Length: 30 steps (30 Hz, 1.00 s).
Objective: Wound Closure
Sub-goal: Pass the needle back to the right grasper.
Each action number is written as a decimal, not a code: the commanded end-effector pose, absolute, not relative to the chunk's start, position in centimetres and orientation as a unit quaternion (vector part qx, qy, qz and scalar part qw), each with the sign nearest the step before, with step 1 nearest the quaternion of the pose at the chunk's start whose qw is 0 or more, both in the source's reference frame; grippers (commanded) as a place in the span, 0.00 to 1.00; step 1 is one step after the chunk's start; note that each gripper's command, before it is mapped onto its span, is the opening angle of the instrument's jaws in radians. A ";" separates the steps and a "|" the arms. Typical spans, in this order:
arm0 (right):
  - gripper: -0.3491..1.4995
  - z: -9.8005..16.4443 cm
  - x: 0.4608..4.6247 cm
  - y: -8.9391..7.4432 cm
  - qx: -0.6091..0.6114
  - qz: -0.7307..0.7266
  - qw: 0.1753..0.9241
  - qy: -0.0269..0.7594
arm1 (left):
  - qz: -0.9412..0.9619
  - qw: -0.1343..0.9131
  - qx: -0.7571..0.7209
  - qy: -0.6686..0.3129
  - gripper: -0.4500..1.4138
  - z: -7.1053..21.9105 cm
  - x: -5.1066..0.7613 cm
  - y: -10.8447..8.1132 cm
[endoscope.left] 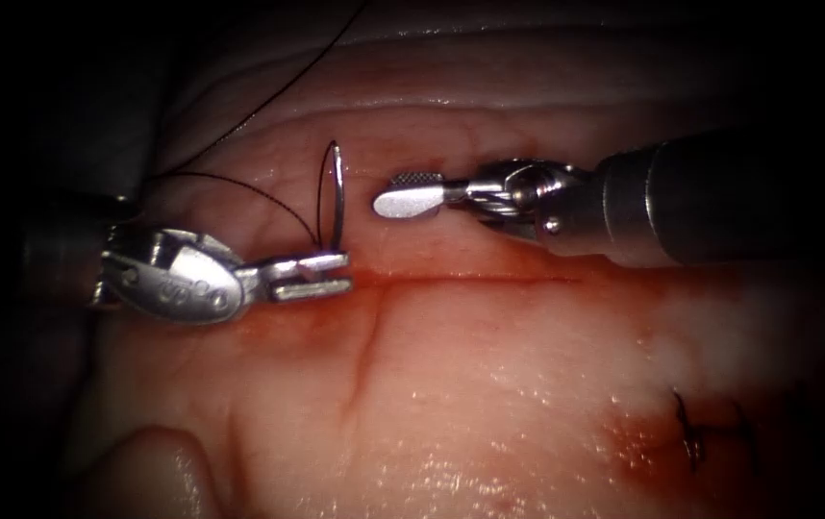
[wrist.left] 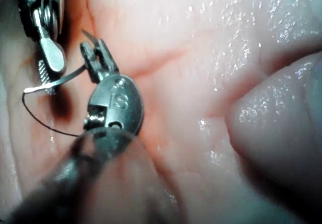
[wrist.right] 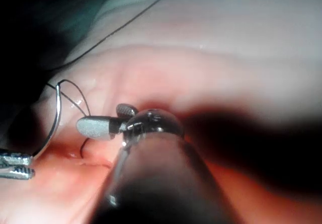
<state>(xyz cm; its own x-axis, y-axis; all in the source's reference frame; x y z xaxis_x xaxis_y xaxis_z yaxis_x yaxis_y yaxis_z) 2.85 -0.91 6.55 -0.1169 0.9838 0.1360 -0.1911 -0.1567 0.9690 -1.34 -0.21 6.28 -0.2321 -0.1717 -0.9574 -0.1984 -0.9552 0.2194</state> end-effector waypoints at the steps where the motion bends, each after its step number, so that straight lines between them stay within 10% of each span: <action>1: 0.94 6.6 2.93 -0.9 0.466 0.604 0.479 0.433 | 0.771 0.003 -0.618 0.153 0.00 6.3 -1.41 -0.2; 30: 0.88 6.4 3.22 -1.0 0.543 0.596 0.410 0.425 | 0.799 -0.055 -0.561 0.212 0.00 6.4 -1.54 -0.4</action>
<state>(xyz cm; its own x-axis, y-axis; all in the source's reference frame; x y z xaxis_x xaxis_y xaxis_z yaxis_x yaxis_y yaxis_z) 3.15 -0.98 6.31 -0.0755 0.9506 0.3010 -0.0259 -0.3037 0.9524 -1.49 -0.35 6.31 -0.3662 -0.3270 -0.8712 -0.1475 -0.9040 0.4014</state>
